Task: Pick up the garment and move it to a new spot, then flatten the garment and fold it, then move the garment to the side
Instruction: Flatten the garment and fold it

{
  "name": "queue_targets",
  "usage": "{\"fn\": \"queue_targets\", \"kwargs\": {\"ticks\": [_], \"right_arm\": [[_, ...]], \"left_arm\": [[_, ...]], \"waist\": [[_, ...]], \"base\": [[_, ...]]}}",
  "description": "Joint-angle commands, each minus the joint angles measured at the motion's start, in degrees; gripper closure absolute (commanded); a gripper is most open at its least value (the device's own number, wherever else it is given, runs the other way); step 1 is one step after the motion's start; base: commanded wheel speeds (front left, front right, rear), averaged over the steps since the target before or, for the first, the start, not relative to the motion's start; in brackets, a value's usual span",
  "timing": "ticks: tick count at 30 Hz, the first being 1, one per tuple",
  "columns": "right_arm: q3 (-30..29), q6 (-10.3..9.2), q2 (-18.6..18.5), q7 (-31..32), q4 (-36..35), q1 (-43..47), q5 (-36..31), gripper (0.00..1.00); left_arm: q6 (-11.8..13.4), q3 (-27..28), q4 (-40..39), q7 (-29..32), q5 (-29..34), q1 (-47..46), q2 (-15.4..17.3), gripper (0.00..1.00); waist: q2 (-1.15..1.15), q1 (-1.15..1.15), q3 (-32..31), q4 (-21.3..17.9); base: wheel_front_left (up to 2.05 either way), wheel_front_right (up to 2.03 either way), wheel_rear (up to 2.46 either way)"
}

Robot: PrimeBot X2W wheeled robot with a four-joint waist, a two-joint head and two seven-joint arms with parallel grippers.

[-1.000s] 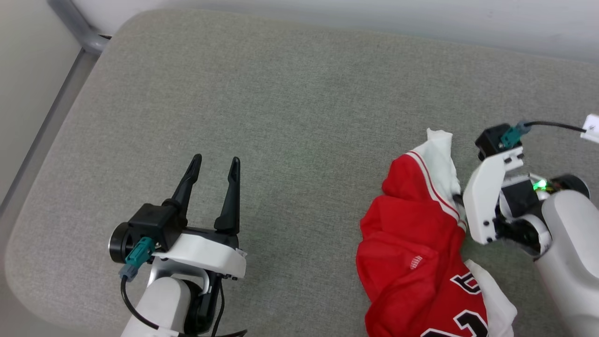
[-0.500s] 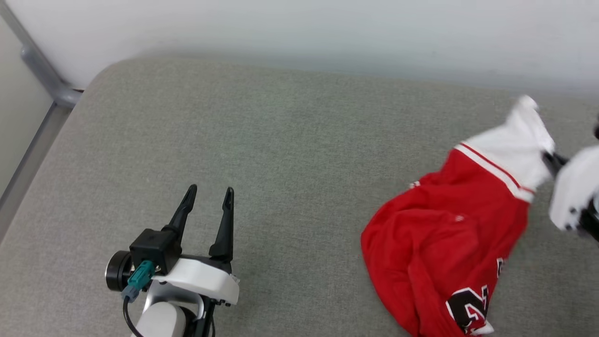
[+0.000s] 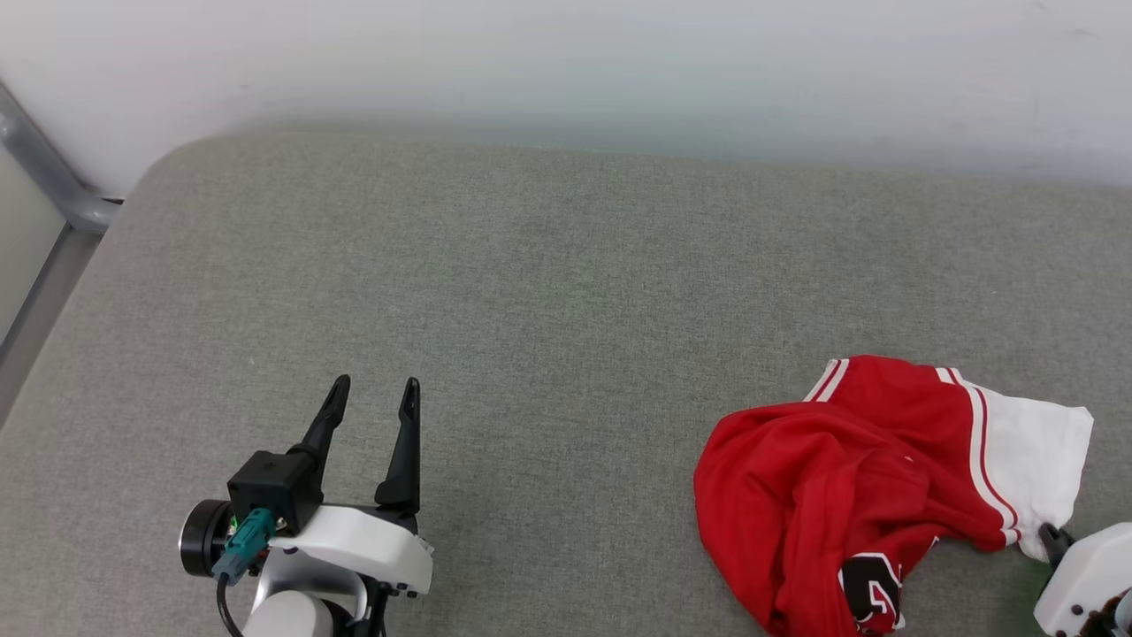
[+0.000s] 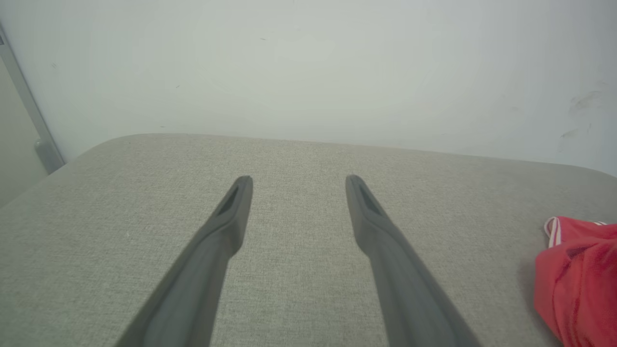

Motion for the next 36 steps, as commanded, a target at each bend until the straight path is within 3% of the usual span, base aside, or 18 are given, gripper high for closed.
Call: {"fn": "queue_targets", "kwargs": {"ticks": [1, 9, 16, 21, 29, 33, 36], "right_arm": [[0.32, -0.02, 0.79, -2.88, 0.34, -0.34, 0.10, 0.00], [0.05, -0.02, 2.76, -21.37, -2.25, 0.32, -3.93, 0.00], [3.27, -0.03, 4.99, -30.95, -7.48, 2.23, -8.33, 0.00], [8.13, -0.02, 6.19, -32.58, -12.62, 4.78, -9.19, 0.00], [13.06, -0.03, 6.90, -29.90, -22.13, 10.80, -9.14, 0.00], [14.32, -0.03, 6.95, -27.86, -26.24, 13.78, -7.60, 0.00], [14.99, -0.03, 6.94, -26.41, -28.94, 15.26, -7.29, 0.00]], "left_arm": [[0.22, 0.19, -0.21, 0.20, -0.14, 0.67, 0.31, 0.00], [1.09, 0.13, -0.08, 0.96, -0.53, 2.14, 0.91, 0.00], [2.04, 0.01, -0.29, 2.00, -0.70, 4.20, 1.22, 0.00], [2.77, 0.44, -0.78, 2.55, -0.79, 5.32, 1.79, 0.00], [3.61, 0.39, -0.96, 3.35, -0.43, 5.59, 2.79, 0.00], [2.28, -1.38, -0.94, 5.68, -0.49, 3.80, 2.76, 0.00], [-0.04, -4.24, -0.47, 9.92, -1.11, 1.98, 2.19, 0.00]], "waist": [[0.00, 0.00, -0.22, -0.12], [0.00, 0.00, -2.90, -0.30], [0.00, 0.00, -6.22, -0.68], [0.00, 0.00, -7.61, -1.13], [0.00, 0.00, -8.66, -2.40], [0.00, 0.00, -7.98, -3.81], [0.00, 0.00, -7.26, -4.99]], "base": [[0.00, 0.00, 0.00], [0.00, 0.00, 0.00], [0.00, 0.00, 0.00], [0.00, 0.00, 0.00], [0.00, 0.00, 0.00], [0.00, 0.00, 0.00], [0.00, 0.00, 0.00]]}}
